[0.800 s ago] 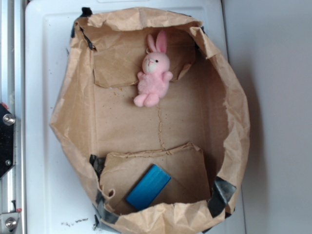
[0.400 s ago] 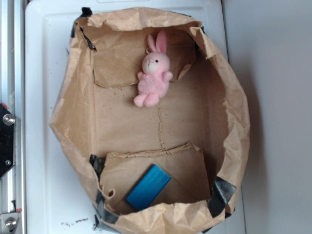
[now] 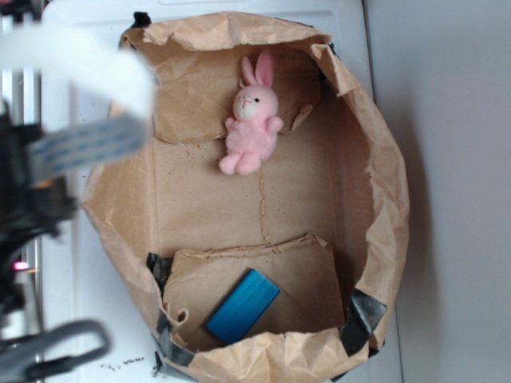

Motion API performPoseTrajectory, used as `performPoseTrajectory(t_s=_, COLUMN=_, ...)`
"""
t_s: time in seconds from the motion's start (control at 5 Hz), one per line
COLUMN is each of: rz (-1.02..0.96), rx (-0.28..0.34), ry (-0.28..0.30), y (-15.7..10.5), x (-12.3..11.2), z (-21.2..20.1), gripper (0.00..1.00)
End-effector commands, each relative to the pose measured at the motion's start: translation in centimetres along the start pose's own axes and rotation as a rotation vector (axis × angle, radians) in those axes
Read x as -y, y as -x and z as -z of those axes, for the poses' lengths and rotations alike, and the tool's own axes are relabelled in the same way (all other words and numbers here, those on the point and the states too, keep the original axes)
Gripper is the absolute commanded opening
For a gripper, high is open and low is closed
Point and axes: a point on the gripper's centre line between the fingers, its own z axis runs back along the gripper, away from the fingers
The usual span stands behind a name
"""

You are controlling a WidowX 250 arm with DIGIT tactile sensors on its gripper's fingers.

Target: Grab the blue block.

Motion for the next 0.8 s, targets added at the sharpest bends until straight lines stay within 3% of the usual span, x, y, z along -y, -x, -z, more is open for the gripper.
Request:
performPoseTrajectory(t_s=0.0, rz=-0.126, rx=0.074, ry=0.021, y=-5.0, x=-1.0, z=2.6, gripper=1.0)
performPoseTrajectory(t_s=0.2, rz=-0.253, rx=0.098, ry=0.01, y=-7.0, x=-1.3, z=4.7, gripper=1.0)
performPoseTrajectory(t_s=0.4, rz=-0.461, rx=0.171, ry=0.018, y=-7.3, x=-1.5, z=6.2, gripper=1.0)
performPoseTrajectory(t_s=0.6, rz=-0.596, rx=0.168, ry=0.056, y=-8.5, x=-2.0, z=8.8, gripper=1.0)
